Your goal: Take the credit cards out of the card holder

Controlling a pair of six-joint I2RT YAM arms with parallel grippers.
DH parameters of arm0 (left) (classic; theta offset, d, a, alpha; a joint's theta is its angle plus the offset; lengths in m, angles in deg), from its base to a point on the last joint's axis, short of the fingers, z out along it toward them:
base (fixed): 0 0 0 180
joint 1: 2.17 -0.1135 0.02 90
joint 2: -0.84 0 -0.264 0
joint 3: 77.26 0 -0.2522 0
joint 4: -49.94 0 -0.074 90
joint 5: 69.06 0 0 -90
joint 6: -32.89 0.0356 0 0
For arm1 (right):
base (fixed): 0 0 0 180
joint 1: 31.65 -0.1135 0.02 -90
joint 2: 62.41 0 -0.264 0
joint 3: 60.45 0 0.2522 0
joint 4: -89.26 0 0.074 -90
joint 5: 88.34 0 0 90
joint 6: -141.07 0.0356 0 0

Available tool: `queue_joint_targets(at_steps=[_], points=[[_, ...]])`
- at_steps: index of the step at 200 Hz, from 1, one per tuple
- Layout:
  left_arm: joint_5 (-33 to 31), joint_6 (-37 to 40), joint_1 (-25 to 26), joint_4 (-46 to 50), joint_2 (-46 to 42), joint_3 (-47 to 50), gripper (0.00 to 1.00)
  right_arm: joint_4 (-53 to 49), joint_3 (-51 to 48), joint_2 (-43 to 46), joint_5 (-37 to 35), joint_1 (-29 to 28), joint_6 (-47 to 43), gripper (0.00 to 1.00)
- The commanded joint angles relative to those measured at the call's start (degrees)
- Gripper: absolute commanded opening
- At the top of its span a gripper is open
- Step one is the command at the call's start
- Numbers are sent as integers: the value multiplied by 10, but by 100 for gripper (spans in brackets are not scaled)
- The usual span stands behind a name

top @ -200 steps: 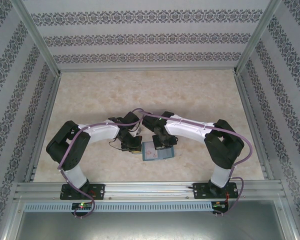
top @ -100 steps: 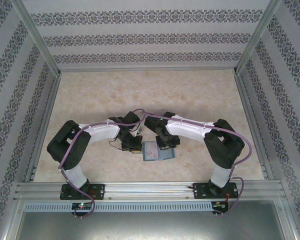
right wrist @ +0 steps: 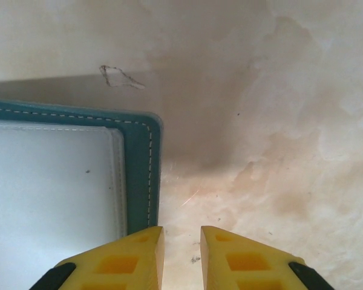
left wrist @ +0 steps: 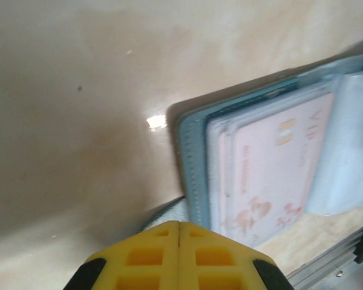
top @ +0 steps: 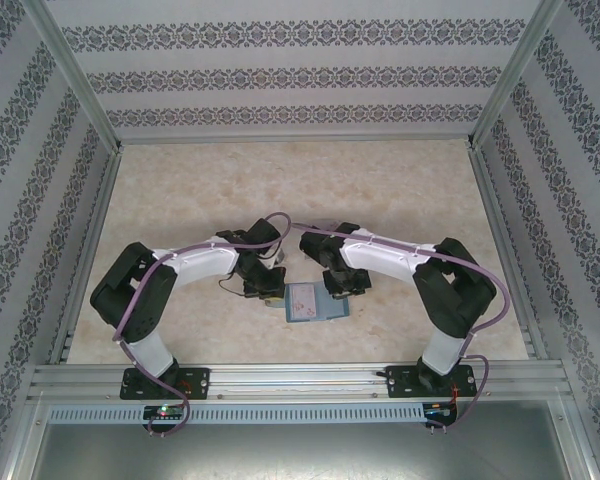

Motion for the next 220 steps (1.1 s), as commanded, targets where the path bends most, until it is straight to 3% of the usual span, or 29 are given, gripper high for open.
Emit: queue_joint_targets(at_steps=[1,94,172,220], points=[[3,-11,5,11,-25,-13,0,6,-13,24,-14,6,-10,25],[13,-22,6,-8,-37,-8,0,114,-51,38,65,29,-8,17],[29,-27,8,-21,-26,-10,0,62,-15,73,36,23,-1,16],[41,-42,16,-44,-14,-8,0,152,-23,88,146,14,30,17]])
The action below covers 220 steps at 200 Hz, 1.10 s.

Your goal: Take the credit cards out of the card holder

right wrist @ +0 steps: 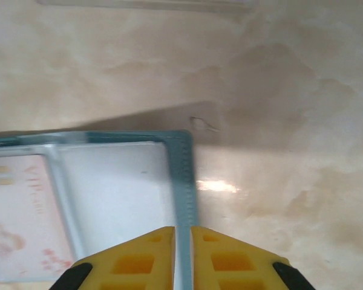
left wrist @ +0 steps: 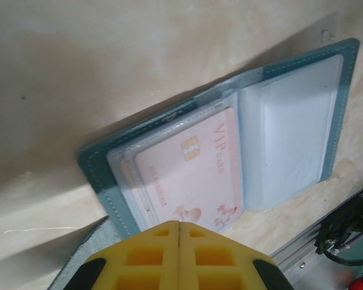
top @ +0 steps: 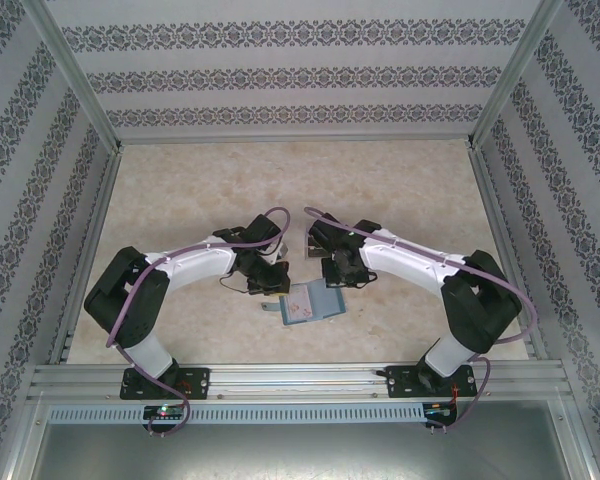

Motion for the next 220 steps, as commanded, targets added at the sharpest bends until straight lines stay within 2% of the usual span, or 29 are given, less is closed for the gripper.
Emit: queue_joint_targets(at_steps=[1,43,78,118,220], points=[[15,-14,11,-21,6,-4,0,47,4,7,65,-11,26,17],[22,-19,14,-30,12,5,0,123,-5,-19,148,-18,52,20],[24,-25,15,-46,21,21,0,161,-11,-45,178,-22,65,23],[22,-29,15,-58,32,36,0,190,-24,-68,194,-23,76,27],[12,-23,15,-49,38,38,0,199,-44,-95,192,-23,79,31]])
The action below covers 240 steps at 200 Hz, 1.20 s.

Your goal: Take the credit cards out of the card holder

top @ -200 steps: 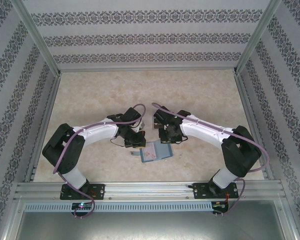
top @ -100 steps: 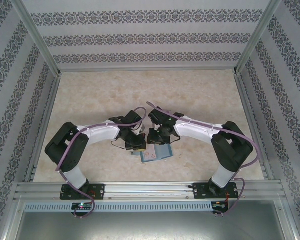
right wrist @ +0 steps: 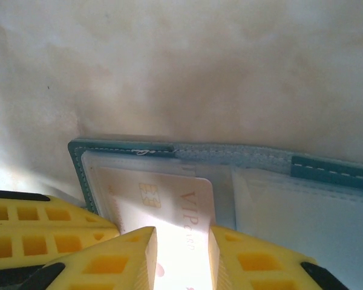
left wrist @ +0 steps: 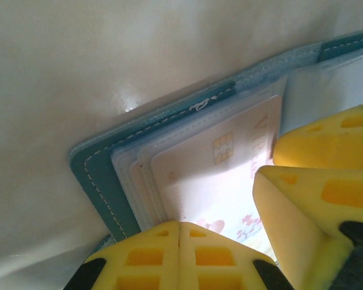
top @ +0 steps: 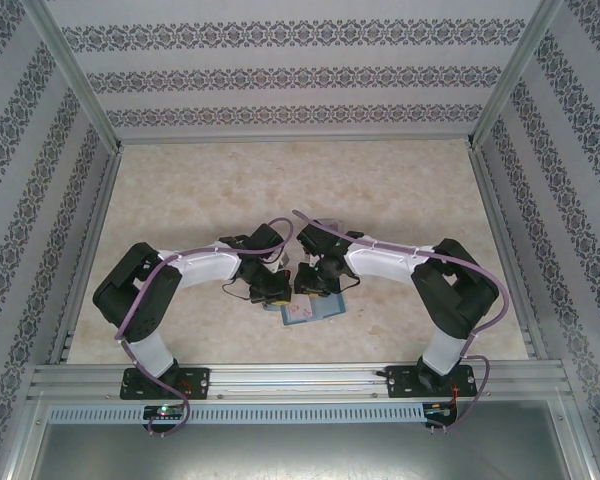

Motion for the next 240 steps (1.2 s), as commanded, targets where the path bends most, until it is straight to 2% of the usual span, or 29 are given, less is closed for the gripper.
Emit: queue_joint_targets(at_steps=[1,46,131,194,240], points=[[-7,0,6,-6,7,5,0,6,-8,-15,2,-6,6,31],[-7,0,6,-3,6,3,0,2,-12,-19,-6,-6,4,32],[-11,3,7,7,2,-2,0,-73,16,-2,-91,-6,-20,35],[-12,4,6,15,-1,-11,0,-89,22,23,-99,-6,-21,36],[-10,5,7,27,-15,-27,0,-56,6,41,-62,-4,-5,36]])
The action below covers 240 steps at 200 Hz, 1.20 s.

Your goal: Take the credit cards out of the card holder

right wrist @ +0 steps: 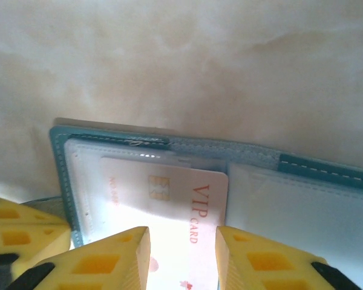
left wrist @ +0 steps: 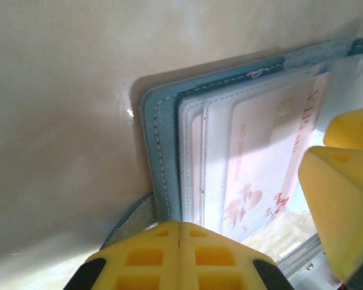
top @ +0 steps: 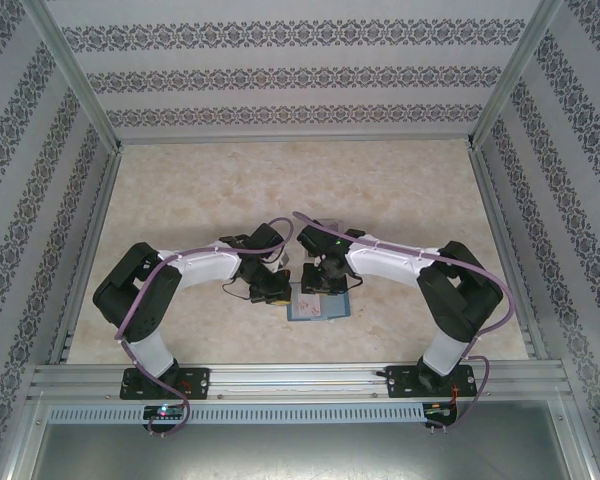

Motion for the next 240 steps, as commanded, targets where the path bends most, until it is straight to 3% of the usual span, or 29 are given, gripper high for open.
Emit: queue_joint_targets(at_steps=[1,71,159,240], points=[[-7,4,6,20,-15,-22,0,11,-8,20,15,-1,11,36],[15,-3,22,-1,2,-35,0,76,-50,-5,64,6,35,34],[16,-3,32,-7,36,-31,0,39,-48,9,18,9,23,45],[10,0,32,3,26,-49,0,18,-60,59,-2,16,24,46]])
